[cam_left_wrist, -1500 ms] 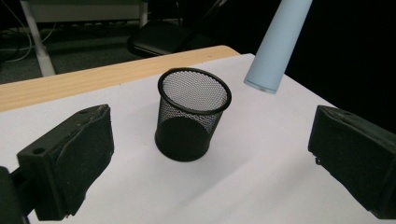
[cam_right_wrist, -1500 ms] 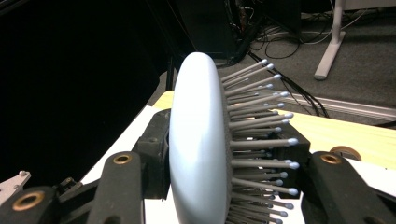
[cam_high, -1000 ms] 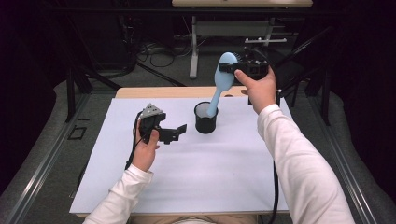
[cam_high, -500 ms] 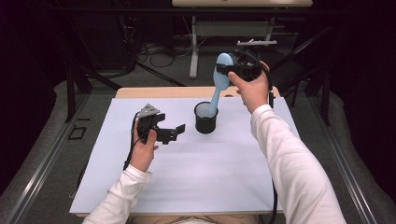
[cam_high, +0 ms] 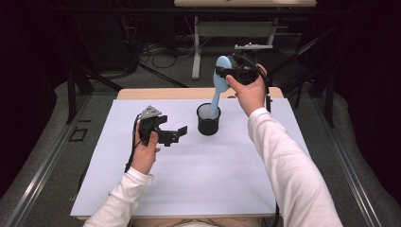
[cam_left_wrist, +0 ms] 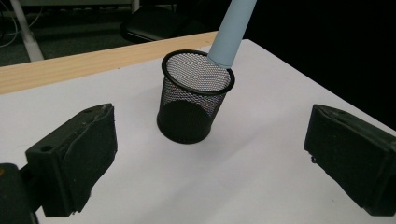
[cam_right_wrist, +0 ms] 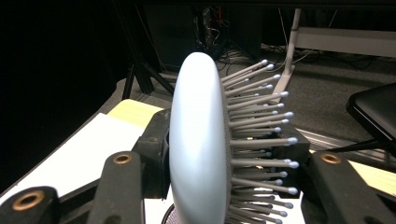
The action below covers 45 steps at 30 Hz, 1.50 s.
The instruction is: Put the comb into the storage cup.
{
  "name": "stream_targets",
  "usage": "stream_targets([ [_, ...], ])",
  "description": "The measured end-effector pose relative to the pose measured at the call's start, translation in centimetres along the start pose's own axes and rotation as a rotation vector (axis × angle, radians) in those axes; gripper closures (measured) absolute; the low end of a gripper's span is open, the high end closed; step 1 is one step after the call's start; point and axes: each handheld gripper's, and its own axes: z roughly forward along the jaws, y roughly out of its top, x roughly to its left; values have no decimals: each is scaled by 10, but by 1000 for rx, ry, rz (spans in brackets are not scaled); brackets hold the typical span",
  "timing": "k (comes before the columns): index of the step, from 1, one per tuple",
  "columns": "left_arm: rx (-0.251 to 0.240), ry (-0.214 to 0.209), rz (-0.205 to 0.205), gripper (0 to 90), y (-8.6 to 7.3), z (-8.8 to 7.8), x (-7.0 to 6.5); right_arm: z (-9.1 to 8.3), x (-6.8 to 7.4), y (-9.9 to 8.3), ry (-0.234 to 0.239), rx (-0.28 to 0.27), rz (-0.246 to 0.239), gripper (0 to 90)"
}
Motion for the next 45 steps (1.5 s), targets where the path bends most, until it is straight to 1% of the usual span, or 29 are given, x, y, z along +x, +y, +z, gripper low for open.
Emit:
stream_targets([
  [7, 3, 3, 5, 30, 0, 0, 1, 1, 1, -1, -4, -10, -2, 494],
  [21, -2, 1, -9, 35, 0, -2, 3, 8, -1, -8, -24, -19, -4, 494],
  [22, -3, -1, -16, 35, 0, -2, 4, 9, 0, -9, -26, -22, -8, 494],
  [32, -1, -5, -11, 37, 0, -2, 4, 18, 6, -16, -31, -22, -23, 494],
  [34, -1, -7, -12, 37, 0, -2, 4, 21, 8, -18, -35, -21, -34, 494],
  [45, 3, -9, -12, 37, -1, -1, 4, 29, 11, -26, -41, -14, -55, 494],
])
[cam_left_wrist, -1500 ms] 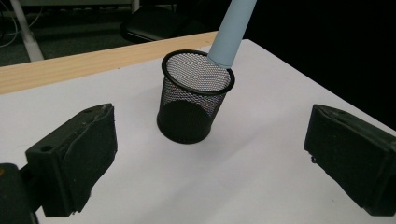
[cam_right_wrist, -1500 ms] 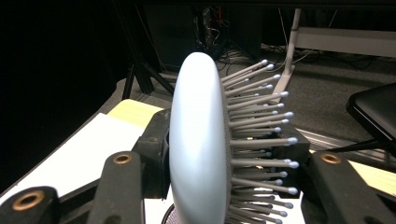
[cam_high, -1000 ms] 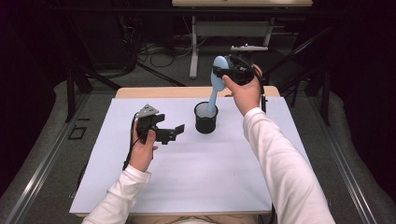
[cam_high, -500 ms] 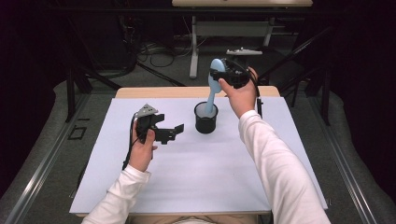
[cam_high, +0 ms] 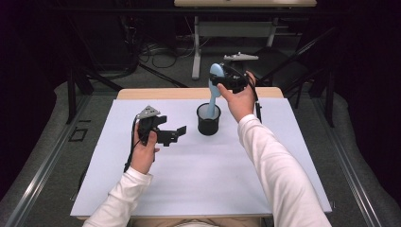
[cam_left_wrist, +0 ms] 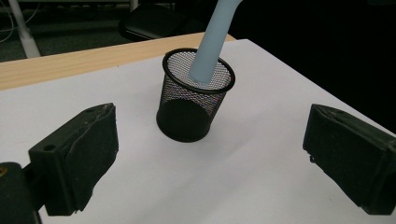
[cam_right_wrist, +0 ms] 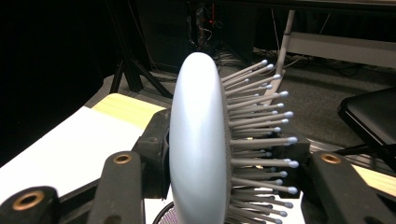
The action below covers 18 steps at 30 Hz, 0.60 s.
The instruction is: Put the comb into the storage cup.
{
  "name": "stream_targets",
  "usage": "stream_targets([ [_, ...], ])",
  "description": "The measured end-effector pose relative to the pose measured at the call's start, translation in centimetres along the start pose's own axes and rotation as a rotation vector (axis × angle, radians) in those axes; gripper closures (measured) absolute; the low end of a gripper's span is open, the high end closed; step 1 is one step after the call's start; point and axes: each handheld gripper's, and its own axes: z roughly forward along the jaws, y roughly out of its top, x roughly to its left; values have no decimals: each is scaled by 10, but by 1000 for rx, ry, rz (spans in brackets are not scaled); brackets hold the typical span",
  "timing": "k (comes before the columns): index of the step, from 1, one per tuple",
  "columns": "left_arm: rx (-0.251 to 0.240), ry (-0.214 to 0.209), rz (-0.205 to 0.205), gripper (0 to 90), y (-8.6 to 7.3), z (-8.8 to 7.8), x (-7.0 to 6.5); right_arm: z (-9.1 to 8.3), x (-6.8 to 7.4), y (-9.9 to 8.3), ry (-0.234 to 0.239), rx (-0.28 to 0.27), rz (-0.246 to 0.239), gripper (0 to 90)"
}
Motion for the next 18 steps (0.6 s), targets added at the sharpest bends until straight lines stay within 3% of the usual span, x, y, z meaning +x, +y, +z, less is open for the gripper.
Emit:
stream_targets([
  [18, -5, -2, -7, 40, 0, -1, 1, 15, 6, -14, -3, 18, -17, 493],
])
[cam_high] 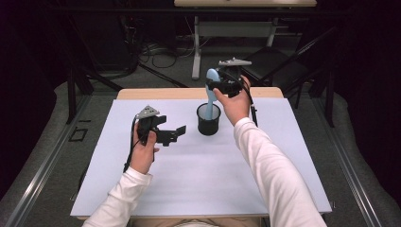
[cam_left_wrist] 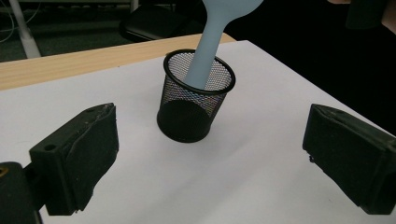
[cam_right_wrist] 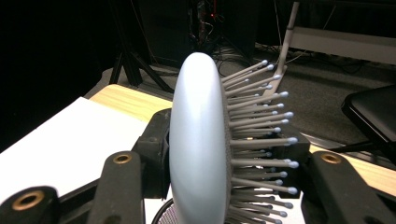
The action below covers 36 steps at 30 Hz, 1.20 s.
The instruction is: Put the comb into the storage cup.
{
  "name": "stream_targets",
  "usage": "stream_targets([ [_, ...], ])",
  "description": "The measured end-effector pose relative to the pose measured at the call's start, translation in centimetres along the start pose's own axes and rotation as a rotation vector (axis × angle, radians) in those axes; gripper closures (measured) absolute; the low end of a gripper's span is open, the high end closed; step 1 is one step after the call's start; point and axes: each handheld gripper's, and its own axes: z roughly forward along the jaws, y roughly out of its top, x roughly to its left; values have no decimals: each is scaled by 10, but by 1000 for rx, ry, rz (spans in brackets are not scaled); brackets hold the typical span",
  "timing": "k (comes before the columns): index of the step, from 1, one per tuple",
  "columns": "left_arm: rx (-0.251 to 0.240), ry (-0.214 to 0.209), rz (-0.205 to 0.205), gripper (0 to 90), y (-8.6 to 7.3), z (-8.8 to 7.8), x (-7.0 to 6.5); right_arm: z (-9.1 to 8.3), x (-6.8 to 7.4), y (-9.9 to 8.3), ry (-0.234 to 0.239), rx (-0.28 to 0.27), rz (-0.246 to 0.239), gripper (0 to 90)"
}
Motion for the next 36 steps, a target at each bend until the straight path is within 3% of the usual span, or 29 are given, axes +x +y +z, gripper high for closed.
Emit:
stream_targets([
  [36, 2, 5, 0, 42, -1, 1, 0, 24, 5, -30, -17, 48, -25, 489],
])
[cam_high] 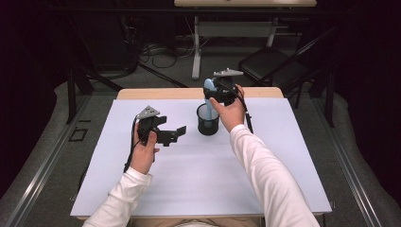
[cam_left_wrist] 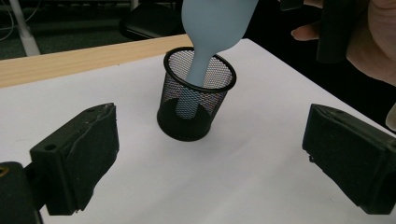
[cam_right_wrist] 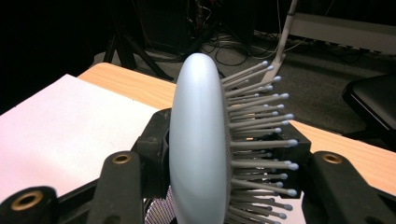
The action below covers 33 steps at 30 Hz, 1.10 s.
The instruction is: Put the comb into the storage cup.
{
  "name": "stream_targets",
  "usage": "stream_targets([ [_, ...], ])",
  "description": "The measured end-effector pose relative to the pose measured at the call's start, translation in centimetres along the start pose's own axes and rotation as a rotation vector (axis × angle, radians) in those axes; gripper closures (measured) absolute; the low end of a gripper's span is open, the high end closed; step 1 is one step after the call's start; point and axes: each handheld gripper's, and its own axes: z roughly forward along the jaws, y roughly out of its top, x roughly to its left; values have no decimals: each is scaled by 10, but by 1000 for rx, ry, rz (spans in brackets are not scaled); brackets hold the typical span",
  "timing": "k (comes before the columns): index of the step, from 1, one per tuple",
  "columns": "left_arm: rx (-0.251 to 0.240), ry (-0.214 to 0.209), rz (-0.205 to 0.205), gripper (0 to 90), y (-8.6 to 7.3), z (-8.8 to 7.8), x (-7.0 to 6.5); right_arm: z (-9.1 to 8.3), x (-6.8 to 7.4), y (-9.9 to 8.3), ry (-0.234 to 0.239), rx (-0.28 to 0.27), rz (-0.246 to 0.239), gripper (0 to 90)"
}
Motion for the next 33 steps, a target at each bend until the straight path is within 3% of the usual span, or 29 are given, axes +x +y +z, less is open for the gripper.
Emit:
stream_targets([
  [33, -3, 2, -12, 46, -1, 0, 1, 5, 6, -6, 15, 14, -15, 470],
])
